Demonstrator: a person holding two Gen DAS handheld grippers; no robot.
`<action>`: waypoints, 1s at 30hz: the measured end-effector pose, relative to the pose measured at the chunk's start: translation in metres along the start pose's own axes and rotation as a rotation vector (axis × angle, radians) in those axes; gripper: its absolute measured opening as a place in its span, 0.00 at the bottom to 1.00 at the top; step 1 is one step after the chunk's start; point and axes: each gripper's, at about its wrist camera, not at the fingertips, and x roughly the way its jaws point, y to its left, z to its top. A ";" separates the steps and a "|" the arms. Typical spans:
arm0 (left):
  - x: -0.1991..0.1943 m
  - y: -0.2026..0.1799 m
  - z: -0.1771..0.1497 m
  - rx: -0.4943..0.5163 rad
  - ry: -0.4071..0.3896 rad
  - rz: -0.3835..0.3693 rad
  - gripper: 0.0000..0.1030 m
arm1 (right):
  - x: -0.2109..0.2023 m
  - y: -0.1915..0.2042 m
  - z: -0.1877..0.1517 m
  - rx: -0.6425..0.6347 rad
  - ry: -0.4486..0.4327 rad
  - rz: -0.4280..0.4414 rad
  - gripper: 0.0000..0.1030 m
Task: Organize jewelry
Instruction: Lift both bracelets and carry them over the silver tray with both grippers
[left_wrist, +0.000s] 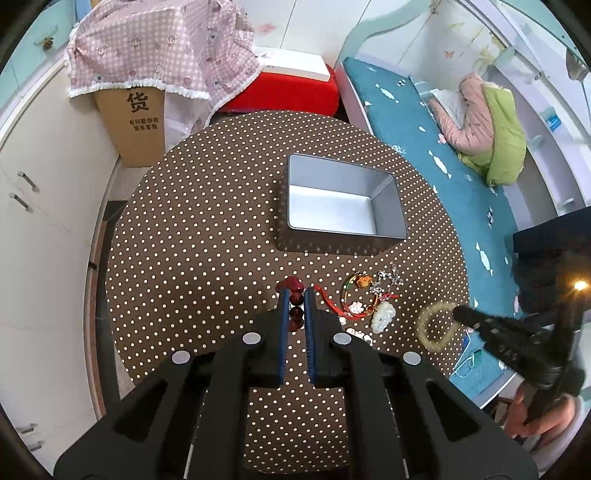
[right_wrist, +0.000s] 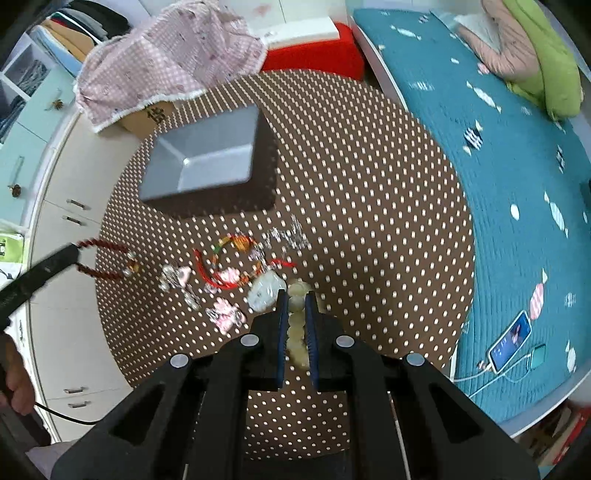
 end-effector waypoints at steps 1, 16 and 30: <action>0.000 0.000 0.000 -0.002 0.000 -0.003 0.08 | -0.005 0.001 0.003 -0.004 -0.017 0.002 0.08; -0.017 -0.020 0.048 0.032 -0.063 -0.072 0.08 | -0.059 0.033 0.056 -0.125 -0.206 0.103 0.08; 0.029 -0.046 0.093 0.091 -0.034 -0.056 0.08 | -0.003 0.052 0.093 -0.154 -0.121 0.147 0.08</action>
